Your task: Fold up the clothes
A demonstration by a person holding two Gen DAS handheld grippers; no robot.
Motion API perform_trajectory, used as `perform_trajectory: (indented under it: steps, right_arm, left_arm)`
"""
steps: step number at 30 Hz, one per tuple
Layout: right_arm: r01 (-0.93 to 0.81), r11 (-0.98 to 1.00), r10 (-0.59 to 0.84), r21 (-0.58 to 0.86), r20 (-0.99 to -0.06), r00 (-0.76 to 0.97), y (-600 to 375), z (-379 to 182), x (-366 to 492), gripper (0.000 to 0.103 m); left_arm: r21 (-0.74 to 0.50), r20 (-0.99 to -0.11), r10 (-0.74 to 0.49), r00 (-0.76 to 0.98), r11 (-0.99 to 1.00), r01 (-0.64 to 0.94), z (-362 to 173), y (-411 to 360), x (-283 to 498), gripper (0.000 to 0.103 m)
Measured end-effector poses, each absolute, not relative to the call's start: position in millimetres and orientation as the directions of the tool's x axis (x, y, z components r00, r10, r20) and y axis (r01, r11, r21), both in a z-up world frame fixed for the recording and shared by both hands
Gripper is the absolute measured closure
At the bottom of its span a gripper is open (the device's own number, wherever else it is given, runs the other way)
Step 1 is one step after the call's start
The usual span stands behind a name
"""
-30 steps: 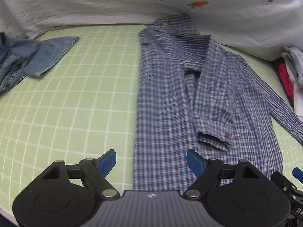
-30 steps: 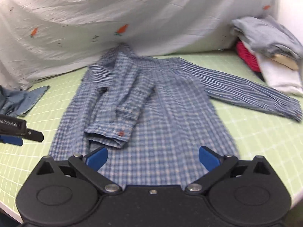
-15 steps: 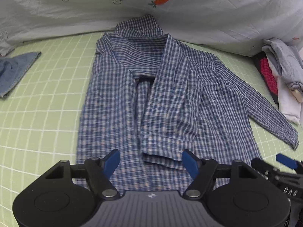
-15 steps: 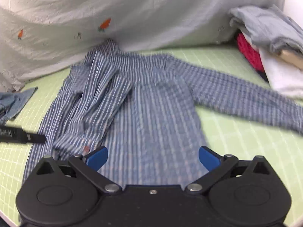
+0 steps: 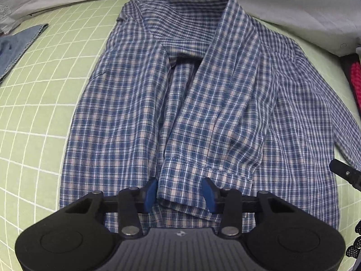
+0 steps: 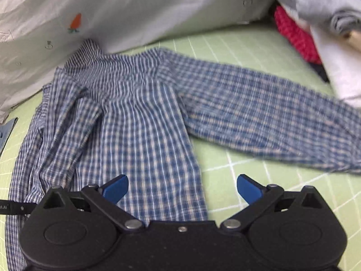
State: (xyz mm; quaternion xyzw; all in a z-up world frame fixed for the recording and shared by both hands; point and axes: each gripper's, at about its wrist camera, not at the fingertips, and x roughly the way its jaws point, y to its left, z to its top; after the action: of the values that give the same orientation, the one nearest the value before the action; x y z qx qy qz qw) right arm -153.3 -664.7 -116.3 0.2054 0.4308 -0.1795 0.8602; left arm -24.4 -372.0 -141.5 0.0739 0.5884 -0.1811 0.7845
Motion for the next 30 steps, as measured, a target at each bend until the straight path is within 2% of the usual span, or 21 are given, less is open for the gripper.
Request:
perform_trajectory:
  steps: [3,4,6,9,21,30]
  right_arm:
    - [0.485,0.852,-0.116,0.197,-0.832,0.542,-663,-124,-149,0.0]
    - [0.483,0.854,-0.119,0.192,-0.833,0.541,-663,-124,-148,0.0]
    - [0.48,0.858,-0.126,0.184,-0.831,0.542,-661,-123,-148,0.0]
    - [0.477,0.861,-0.135,0.178,-0.824,0.551,-657,-120,-148,0.0]
    - [0.352,0.927,-0.134,0.127,-0.766,0.629,-606,-85,-183,0.0]
    - [0.337,0.935,-0.144,0.111,-0.75,0.645,-574,-71,-214,0.0]
  left_arm:
    - [-0.085,-0.955,-0.188,0.228,0.913,0.399,-146,-378,-22,0.062]
    - [-0.08,-0.956,-0.185,0.226,0.909,0.408,-146,-379,-22,0.075]
    - [-0.066,-0.957,-0.176,0.228,0.904,0.421,-145,-381,-23,0.091]
    - [-0.092,-0.949,-0.208,0.235,0.902,0.422,-138,-377,-25,0.098]
    - [-0.268,-0.839,-0.409,0.359,0.884,0.382,-75,-331,-81,0.099]
    - [-0.32,-0.833,-0.418,0.363,0.899,0.3,-70,-274,-115,0.099]
